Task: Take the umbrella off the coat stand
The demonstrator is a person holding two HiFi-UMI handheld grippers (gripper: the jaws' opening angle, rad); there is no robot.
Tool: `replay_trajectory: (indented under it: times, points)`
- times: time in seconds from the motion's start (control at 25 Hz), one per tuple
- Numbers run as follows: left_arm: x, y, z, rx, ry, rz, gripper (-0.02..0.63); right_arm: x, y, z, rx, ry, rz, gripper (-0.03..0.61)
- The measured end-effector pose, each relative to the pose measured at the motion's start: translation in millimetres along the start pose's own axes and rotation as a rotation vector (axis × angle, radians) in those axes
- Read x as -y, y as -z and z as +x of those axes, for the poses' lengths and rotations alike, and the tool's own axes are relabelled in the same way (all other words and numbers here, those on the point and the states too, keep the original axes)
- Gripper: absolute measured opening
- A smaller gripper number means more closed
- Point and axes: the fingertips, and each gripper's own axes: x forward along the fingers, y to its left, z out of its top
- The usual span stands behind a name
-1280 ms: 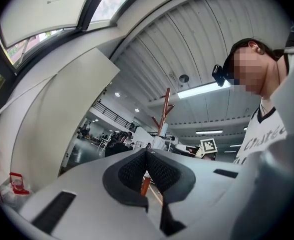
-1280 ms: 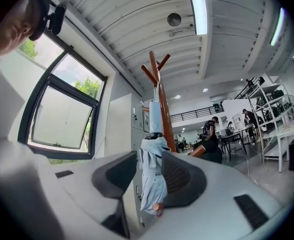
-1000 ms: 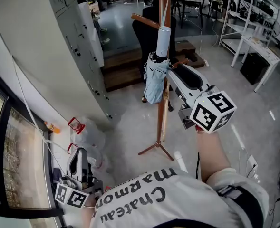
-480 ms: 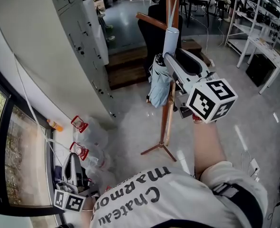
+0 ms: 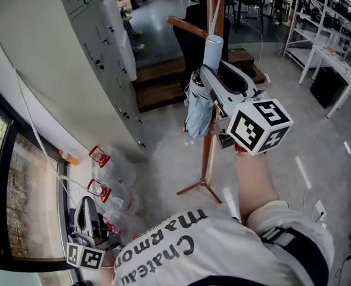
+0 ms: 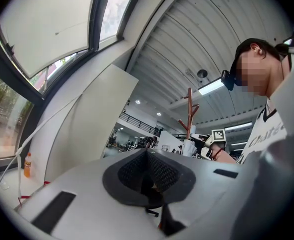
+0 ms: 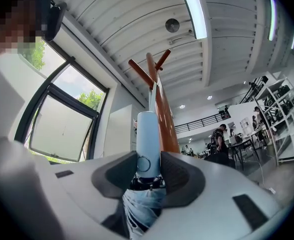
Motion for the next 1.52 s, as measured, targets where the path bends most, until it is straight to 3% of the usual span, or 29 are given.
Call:
replay_trajectory:
  times: [0.84, 1.52]
  points:
    - [-12.1, -2.4, -3.1, 0.018, -0.047, -0.043, 0.025, -2.1, -5.9, -2.5, 0.023, -0.020, 0.044, 0.149]
    - [-11.6, -10.6, -16.7, 0.036, -0.052, -0.029, 0.025, -15.8, -35.5, -18.0, 0.131, -0.051, 0.070, 0.149]
